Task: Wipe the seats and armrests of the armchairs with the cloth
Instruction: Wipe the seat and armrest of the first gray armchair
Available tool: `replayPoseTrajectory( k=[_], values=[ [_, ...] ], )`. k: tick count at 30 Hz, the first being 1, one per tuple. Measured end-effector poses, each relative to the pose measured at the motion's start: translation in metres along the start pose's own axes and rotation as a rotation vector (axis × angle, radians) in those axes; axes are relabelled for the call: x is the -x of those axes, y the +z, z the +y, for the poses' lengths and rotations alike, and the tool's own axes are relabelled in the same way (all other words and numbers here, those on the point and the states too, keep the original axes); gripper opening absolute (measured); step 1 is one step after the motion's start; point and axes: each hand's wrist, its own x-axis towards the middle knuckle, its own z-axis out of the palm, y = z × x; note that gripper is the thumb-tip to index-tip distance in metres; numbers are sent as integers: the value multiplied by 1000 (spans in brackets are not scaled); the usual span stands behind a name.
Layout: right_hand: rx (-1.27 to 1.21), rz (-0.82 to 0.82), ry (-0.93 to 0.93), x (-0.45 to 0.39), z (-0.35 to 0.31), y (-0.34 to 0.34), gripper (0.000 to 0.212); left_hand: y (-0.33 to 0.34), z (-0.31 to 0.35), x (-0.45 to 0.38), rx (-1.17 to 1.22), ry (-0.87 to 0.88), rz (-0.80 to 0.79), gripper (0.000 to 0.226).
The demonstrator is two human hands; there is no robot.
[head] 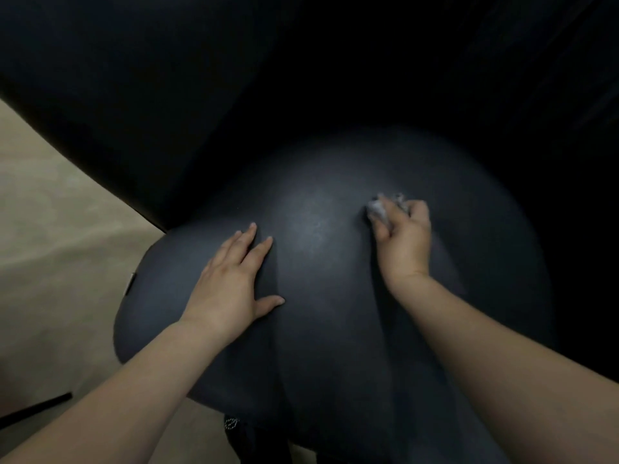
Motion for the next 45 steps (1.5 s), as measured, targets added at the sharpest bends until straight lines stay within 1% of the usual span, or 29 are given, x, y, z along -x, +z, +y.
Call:
replayPoseTrajectory(
  k=[1,2,3,5,6,7,9,10,11,12,14,15,17,20,22,23,24,26,30,33,39,41,43,45],
  values=[
    [36,-76,-81,9,-6,11,25,-2,-3,-2,17,-16,7,100],
    [-2,-142,-142,17,-13,19,28,-3,-7,-3,34,-30,18,100],
    [27,-195,-218,21,-18,26,30,-5,-10,-3,47,-43,31,100],
    [146,-249,-312,11,-28,33,31,-7,-18,-3,64,-66,53,99],
    [183,-231,-307,-1,-31,39,31,-8,-23,-1,66,-79,62,98],
    [170,-208,-260,-15,-35,44,31,-10,-28,0,66,-93,69,97],
    [79,-116,-146,-38,-49,55,29,-12,-40,4,75,-126,86,96],
    [64,-84,-123,-46,-55,65,27,-13,-46,6,85,-147,96,96],
    [79,-76,-139,-48,-62,75,24,-13,-50,8,97,-162,104,95],
    [130,-107,-193,-46,-68,85,23,-13,-54,10,108,-170,109,95],
    [212,-235,-347,-34,-79,106,27,-11,-59,12,115,-172,115,95],
    [230,-297,-391,-25,-85,114,29,-11,-60,12,114,-171,117,96],
    [251,-409,-451,-9,-95,129,30,-10,-60,12,117,-169,119,96],
    [293,-580,-619,12,-107,137,32,-12,-60,11,125,-173,109,95],
    [274,-691,-716,21,-107,135,33,-17,-60,12,128,-193,116,93],
    [255,-735,-709,22,-106,131,34,-21,-60,12,132,-205,127,92],
    [243,-744,-668,22,-106,126,34,-26,-60,14,136,-214,139,91],
    [139,-724,-498,21,-103,113,29,-37,-60,18,152,-227,153,87],
    [36,-553,-300,22,-111,75,16,-66,-56,29,209,-256,208,74],
    [-64,-465,-166,24,-133,54,20,-90,-51,40,237,-275,255,67],
    [-223,-322,-145,30,-195,25,24,-138,-42,65,291,-318,382,70],
    [-283,-289,-115,33,-212,20,26,-153,-42,67,295,-310,404,74],
    [-297,-265,-95,37,-226,16,28,-169,-45,68,305,-307,417,80],
    [-303,-208,-76,43,-236,13,29,-186,-50,68,320,-278,436,86]
  ],
)
